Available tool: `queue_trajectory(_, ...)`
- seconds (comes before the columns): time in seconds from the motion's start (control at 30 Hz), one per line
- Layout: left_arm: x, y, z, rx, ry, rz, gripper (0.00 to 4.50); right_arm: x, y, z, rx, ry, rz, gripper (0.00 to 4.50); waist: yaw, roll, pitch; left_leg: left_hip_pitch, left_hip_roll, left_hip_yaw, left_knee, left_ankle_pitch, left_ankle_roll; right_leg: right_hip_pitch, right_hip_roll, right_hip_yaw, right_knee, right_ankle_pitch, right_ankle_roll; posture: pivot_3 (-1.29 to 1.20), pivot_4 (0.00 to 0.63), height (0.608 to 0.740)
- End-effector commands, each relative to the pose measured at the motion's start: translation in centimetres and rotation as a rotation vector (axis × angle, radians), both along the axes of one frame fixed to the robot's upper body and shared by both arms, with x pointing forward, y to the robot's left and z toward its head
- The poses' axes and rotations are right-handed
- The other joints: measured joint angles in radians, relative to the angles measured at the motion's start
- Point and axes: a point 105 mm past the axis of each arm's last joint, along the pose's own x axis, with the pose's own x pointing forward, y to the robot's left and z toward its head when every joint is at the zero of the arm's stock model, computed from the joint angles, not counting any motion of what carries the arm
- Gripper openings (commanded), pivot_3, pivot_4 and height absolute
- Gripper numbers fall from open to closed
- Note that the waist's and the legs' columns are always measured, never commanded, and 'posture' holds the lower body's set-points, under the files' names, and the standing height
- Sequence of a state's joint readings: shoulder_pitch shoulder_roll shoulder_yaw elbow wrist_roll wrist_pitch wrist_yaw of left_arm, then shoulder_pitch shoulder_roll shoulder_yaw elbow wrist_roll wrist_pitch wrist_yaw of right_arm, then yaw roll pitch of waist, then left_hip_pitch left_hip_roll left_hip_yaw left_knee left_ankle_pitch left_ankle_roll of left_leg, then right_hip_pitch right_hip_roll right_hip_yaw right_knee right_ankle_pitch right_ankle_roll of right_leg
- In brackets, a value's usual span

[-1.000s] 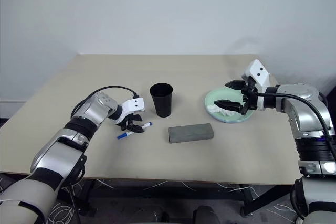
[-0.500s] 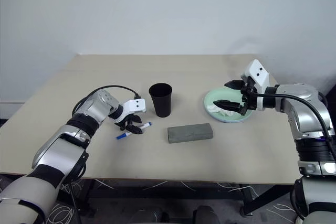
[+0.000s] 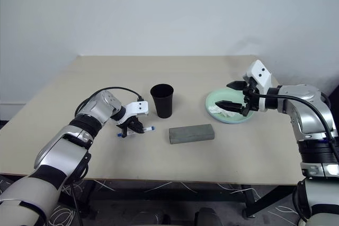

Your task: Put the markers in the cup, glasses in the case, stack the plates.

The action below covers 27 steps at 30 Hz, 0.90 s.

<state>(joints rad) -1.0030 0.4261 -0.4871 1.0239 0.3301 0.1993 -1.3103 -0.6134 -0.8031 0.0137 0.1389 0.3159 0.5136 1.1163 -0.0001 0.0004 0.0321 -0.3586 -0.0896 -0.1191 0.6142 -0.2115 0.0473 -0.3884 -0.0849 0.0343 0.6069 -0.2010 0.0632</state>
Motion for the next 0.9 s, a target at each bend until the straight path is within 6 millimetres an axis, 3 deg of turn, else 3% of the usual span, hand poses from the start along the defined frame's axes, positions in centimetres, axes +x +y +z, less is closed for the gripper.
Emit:
queue_trajectory(0.03, 0.1, 0.8, -0.4, 0.04, -0.009, 0.023, 0.09, 0.1, 0.3, 1.7, 0.021, -0.063, 0.015, 4.5, 0.0, 0.0, 0.0, 0.0, 0.0, 0.0, 0.0, 0.0, 0.0, 0.0, 0.0, 0.0, 0.0, 0.0, 0.0, 0.0, 0.0, 0.732)
queue_trajectory(0.2, 0.3, -0.6, 1.1, -0.047, -0.037, -0.033, 0.09, 0.2, 0.4, 1.8, 0.021, -0.065, 0.02, 4.5, 0.001, 0.0, 0.0, -0.001, 0.0, 0.0, 0.0, 0.0, 0.0, 0.0, 0.0, -0.001, 0.0, 0.0, 0.0, 0.0, 0.0, 0.732)
queue_trajectory(0.33, -0.6, -3.4, 4.1, -0.244, -0.014, -0.149, 0.09, 0.3, 0.5, 1.8, 0.021, -0.066, 0.023, 4.5, 0.001, -0.001, 0.0, -0.003, 0.0, 0.0, 0.001, 0.0, 0.0, -0.001, 0.0, -0.001, -0.001, 0.0, 0.0, 0.0, 0.0, 0.732)
queue_trajectory(0.53, -2.7, -7.7, 11.6, -0.63, 0.043, -0.278, 0.09, 0.4, 0.5, 1.8, 0.019, -0.066, 0.026, 4.5, 0.004, -0.001, 0.001, -0.005, -0.001, -0.001, 0.0, -0.001, 0.002, -0.003, -0.001, 0.0, -0.003, 0.0, 0.0, 0.0, 0.0, 0.732)
queue_trajectory(0.63, -3.0, -8.9, 15.1, -0.79, 0.011, -0.305, 0.09, 0.4, 0.5, 1.9, 0.019, -0.067, 0.027, 4.5, 0.003, -0.001, 0.001, -0.005, -0.001, -0.001, 0.001, -0.001, 0.003, -0.003, -0.001, 0.0, -0.003, 0.0, 0.0, 0.0, 0.0, 0.732)
queue_trajectory(0.73, -1.8, -9.6, 17.7, -0.914, -0.076, -0.256, 0.09, 0.5, 0.5, 2.0, 0.019, -0.069, 0.028, 4.5, 0.003, -0.001, 0.001, -0.003, -0.001, -0.001, 0.001, -0.001, 0.002, -0.002, -0.001, 0.0, -0.002, 0.0, 0.0, 0.0, 0.0, 0.732)
queue_trajectory(0.9, 3.7, -9.5, 20.5, -1.079, -0.36, 0.05, 0.09, 0.4, 0.6, 2.0, 0.022, -0.071, 0.03, 4.5, 0.003, -0.001, 0.001, -0.001, -0.001, -0.001, 0.001, -0.001, 0.001, -0.001, 0.0, -0.001, -0.001, 0.0, 0.0, 0.0, 0.0, 0.732)
